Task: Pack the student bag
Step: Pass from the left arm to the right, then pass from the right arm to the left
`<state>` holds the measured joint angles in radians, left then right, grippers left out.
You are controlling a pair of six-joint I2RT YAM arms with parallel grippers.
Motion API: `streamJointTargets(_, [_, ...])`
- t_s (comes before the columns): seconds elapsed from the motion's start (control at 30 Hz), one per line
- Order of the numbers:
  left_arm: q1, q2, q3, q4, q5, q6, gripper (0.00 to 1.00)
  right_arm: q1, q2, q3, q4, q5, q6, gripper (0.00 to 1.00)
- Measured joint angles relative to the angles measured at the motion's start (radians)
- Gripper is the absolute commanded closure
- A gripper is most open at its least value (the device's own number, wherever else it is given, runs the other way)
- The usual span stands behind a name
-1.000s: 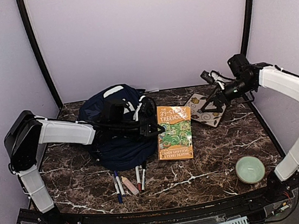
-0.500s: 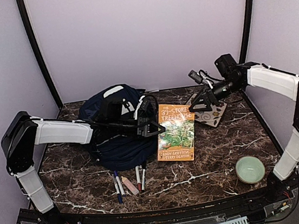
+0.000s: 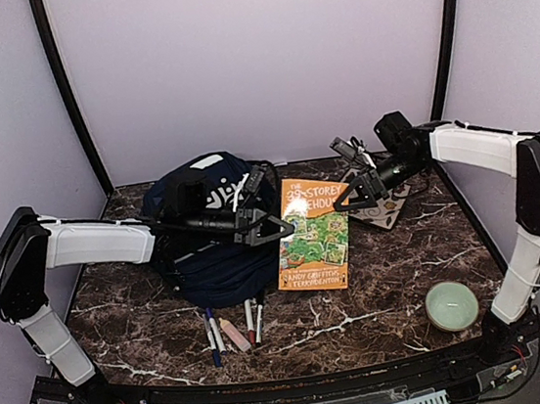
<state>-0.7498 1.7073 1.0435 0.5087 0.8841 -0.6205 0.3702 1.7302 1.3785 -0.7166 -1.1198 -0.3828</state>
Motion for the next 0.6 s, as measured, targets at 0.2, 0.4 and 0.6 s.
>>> streamJointTargets(0.2, [0.0,0.0,-0.005,0.039,0.007,0.008,1.0,0.024,0.025,0.0,-0.068,-0.126,-0.068,0.51])
streamJointTargets(0.4, [0.008,0.0,-0.008,0.049,-0.012,0.016,0.86,0.03,0.039,0.029,-0.129,-0.174,-0.107,0.89])
streamJointTargets(0.6, [0.012,0.0,-0.014,0.037,-0.065,0.055,0.48,0.039,0.046,0.035,-0.119,-0.146,-0.091,0.98])
